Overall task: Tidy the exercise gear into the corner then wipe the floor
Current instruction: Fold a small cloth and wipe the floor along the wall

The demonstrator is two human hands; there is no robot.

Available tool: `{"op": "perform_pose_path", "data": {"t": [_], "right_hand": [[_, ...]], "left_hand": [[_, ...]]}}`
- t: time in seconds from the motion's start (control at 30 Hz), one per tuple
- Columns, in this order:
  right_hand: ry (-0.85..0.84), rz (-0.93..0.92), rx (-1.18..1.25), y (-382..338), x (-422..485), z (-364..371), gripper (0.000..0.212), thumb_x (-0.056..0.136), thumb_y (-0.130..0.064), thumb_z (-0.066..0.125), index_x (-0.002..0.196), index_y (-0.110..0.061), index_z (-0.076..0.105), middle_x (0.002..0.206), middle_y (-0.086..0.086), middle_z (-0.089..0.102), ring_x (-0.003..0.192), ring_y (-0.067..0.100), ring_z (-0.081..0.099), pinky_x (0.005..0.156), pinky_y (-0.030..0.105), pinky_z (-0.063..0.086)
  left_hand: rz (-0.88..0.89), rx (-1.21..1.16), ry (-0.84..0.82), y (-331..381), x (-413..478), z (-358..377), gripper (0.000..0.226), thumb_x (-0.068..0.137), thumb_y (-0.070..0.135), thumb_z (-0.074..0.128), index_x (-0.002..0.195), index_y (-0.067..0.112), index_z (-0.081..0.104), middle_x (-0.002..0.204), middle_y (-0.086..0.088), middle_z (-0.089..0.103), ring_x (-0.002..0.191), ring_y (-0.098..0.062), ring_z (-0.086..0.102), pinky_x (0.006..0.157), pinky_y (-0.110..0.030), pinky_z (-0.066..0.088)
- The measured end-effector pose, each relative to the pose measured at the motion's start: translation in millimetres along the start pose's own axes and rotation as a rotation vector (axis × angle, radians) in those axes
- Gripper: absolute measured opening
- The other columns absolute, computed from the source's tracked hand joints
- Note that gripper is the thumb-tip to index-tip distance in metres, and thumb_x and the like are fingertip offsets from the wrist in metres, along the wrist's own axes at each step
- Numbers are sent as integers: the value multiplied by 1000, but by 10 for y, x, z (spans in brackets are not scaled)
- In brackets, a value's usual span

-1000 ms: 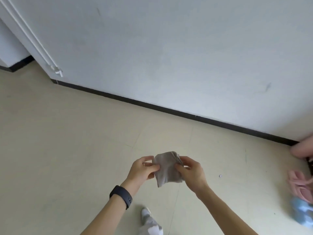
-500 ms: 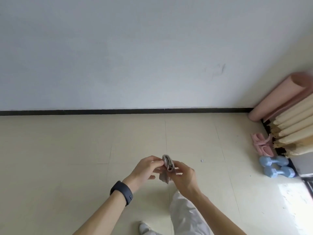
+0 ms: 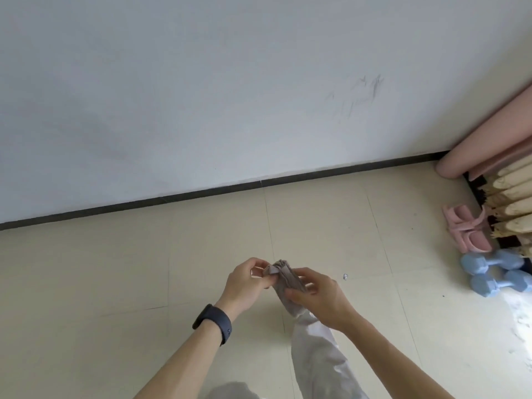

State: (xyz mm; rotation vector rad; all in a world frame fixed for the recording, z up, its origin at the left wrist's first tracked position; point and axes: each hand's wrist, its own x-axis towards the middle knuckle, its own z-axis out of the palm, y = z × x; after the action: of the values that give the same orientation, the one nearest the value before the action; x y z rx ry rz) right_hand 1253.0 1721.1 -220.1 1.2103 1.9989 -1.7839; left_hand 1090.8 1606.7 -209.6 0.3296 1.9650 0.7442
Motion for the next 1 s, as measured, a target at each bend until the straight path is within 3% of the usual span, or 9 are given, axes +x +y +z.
{"op": "perform_pose_path", "data": {"t": [0.13, 0.23, 0.33, 0.4, 0.6, 0.7, 0.77, 0.87, 1.0], "right_hand": [[37, 37, 1, 266, 884, -271, 26, 86, -27, 65, 99, -50, 67, 91, -18, 71, 78, 3, 66, 70, 19, 53], [109, 107, -5, 751, 1614, -250, 26, 90, -20, 58, 99, -43, 68, 88, -20, 71, 77, 0, 64, 64, 13, 49], [168, 201, -64, 1521, 2351, -99, 18, 93, -18, 51, 99, -29, 63, 81, -9, 70, 72, 8, 62, 62, 21, 47], [232, 283, -76, 2068, 2709, 65, 11, 95, -17, 47, 99, -19, 58, 75, 1, 67, 72, 22, 61, 66, 34, 49], [411, 535, -43, 3627, 3391, 670, 21, 95, -32, 36, 105, -24, 53, 72, 0, 66, 72, 28, 62, 67, 41, 53], [499, 560, -80, 4316, 3751, 767, 32, 99, -21, 38, 123, -25, 59, 77, -3, 63, 75, 26, 58, 64, 34, 45], [588, 533, -124, 4670, 4032, 725, 36, 101, -19, 41, 129, -26, 61, 89, 2, 66, 82, 26, 56, 70, 31, 40], [849, 485, -160, 5113, 4443, 616, 35, 102, -18, 44, 131, -26, 62, 121, 3, 61, 109, 28, 52, 91, 34, 41], [1014, 499, -222, 5545, 4854, 736, 52, 96, -5, 44, 141, -29, 54, 126, 4, 48, 117, 27, 41, 106, 23, 25]], "left_hand": [[-20, 72, -40, 109, 986, 229, 21, 76, 29, 81, 92, 31, 67, 86, 8, 73, 79, -7, 69, 67, -23, 48], [-37, 160, -173, -135, 1823, 420, 34, 80, 31, 77, 110, 36, 61, 108, 12, 68, 98, -7, 65, 76, -22, 49], [-54, 460, -289, -719, 2717, 654, 53, 91, 38, 61, 141, 37, 42, 138, 5, 50, 126, -16, 50, 92, -28, 42], [-58, 738, -352, -1197, 3235, 810, 62, 95, 41, 52, 152, 33, 28, 152, -1, 38, 137, -22, 39, 103, -34, 42], [68, 1112, -350, -2443, 4391, 1223, 69, 98, 47, 43, 157, 33, 9, 167, -4, 5, 153, -27, 7, 118, -47, 22], [183, 1231, -345, -2955, 4945, 1454, 74, 98, 54, 41, 157, 37, 1, 167, -3, -9, 153, -30, -4, 119, -54, 15], [225, 1292, -344, -3246, 5276, 1587, 76, 97, 59, 37, 156, 41, -9, 165, -2, -21, 152, -32, -13, 119, -59, 9], [284, 1282, -252, -3566, 5770, 1781, 78, 96, 66, 32, 153, 45, -15, 163, 0, -28, 151, -33, -19, 118, -62, 3], [525, 1208, -85, -3834, 6342, 1978, 76, 92, 71, 28, 155, 46, -7, 165, 3, -22, 153, -33, -10, 113, -69, 7]]}}
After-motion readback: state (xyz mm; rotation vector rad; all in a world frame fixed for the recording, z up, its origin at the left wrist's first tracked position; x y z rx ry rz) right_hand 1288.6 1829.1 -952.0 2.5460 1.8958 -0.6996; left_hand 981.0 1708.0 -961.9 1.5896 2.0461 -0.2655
